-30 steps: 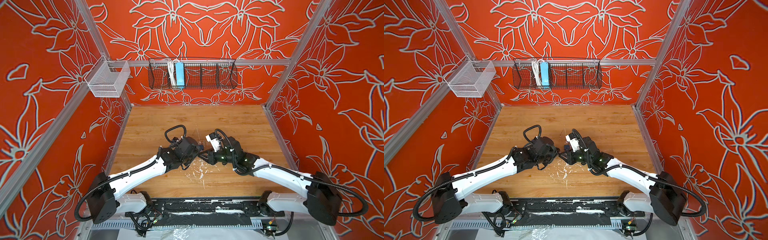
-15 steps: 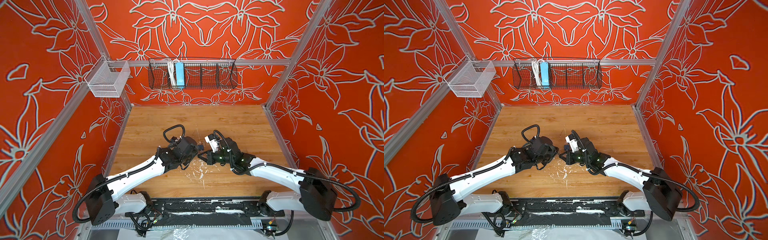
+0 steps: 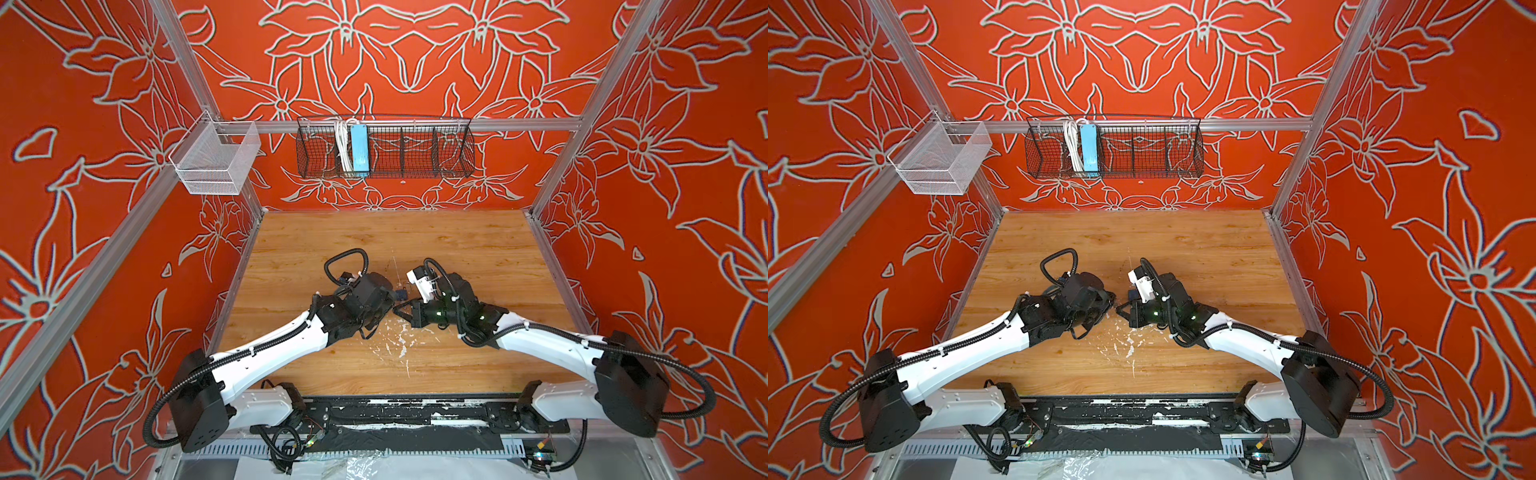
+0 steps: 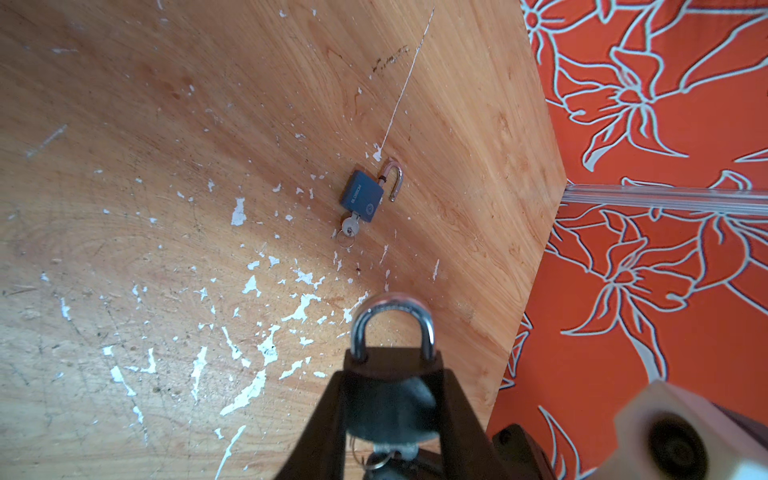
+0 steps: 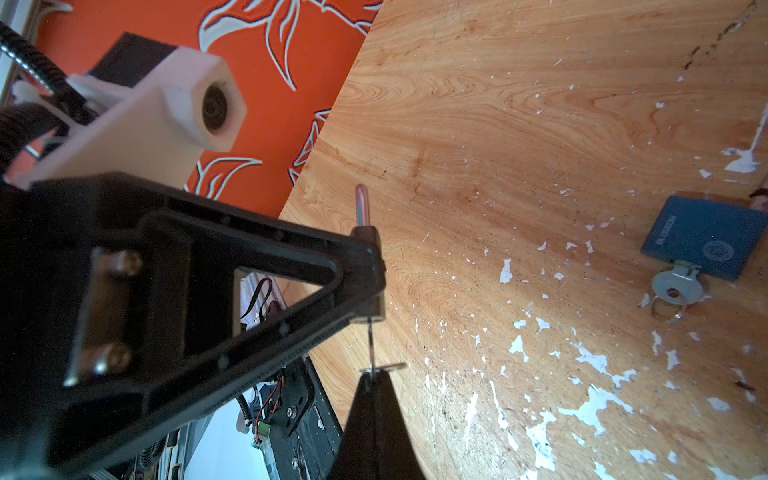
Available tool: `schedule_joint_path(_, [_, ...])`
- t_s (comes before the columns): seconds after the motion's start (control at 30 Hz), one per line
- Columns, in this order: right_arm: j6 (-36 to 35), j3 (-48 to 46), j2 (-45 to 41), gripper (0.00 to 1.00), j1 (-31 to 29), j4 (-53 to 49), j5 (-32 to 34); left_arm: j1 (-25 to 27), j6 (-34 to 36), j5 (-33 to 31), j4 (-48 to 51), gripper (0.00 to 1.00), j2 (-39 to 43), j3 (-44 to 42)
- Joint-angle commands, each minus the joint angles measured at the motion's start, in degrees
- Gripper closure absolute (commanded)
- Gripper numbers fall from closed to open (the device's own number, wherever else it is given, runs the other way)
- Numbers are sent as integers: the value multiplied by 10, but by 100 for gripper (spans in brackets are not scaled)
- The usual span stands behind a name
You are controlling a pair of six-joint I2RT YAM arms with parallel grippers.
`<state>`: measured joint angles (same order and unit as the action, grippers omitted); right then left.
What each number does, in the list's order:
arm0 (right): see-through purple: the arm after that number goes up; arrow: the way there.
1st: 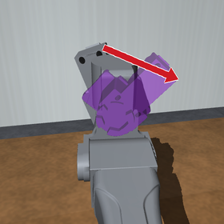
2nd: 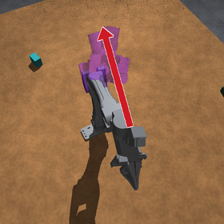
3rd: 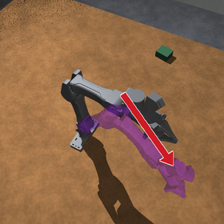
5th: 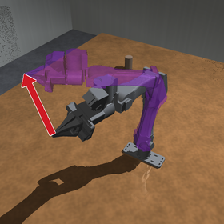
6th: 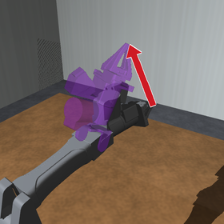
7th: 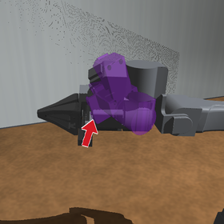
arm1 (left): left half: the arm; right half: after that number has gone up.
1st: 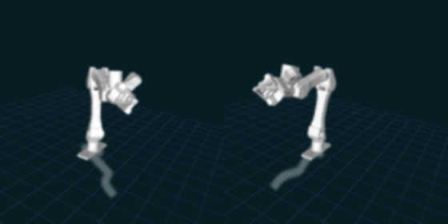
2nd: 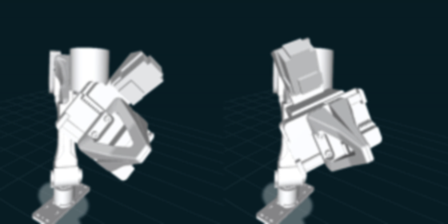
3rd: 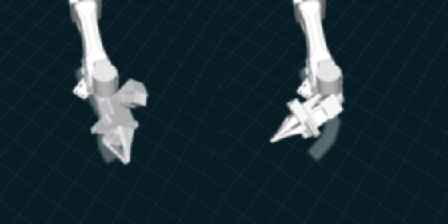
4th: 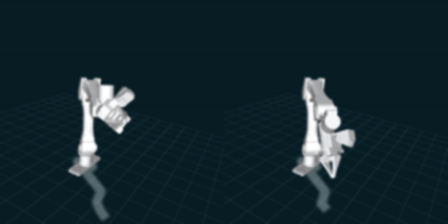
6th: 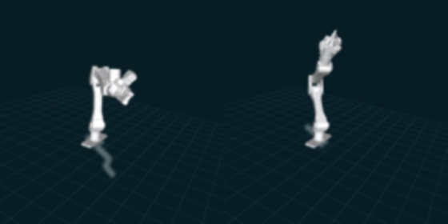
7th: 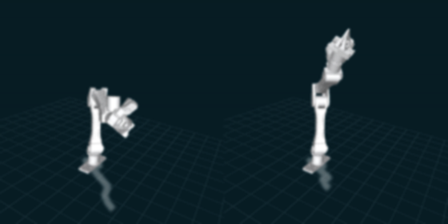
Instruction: Unlock with the key
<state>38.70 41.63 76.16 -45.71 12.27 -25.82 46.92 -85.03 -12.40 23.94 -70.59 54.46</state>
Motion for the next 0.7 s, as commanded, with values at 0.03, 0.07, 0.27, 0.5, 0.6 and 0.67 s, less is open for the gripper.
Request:
schedule_joint_path(0.03, [-14,12,-18,95,0,-13,23,6,7,-31,8,100,15,14])
schedule_joint_path(0.07, [-14,12,-24,93,0,-21,28,5,7,-38,10,100,17,14])
schedule_joint_path(0.27, [-2,14,-47,78,1,-42,34,4,10,-48,10,100,22,16])
schedule_joint_path(0.5, [36,33,-19,75,0,-12,16,4,12,-42,3,100,20,19])
schedule_joint_path(0.6, [53,39,-7,73,-1,3,12,4,12,-40,1,100,18,20])
schedule_joint_path(0.67, [58,43,-2,73,-2,4,16,4,12,-39,-1,100,17,21])
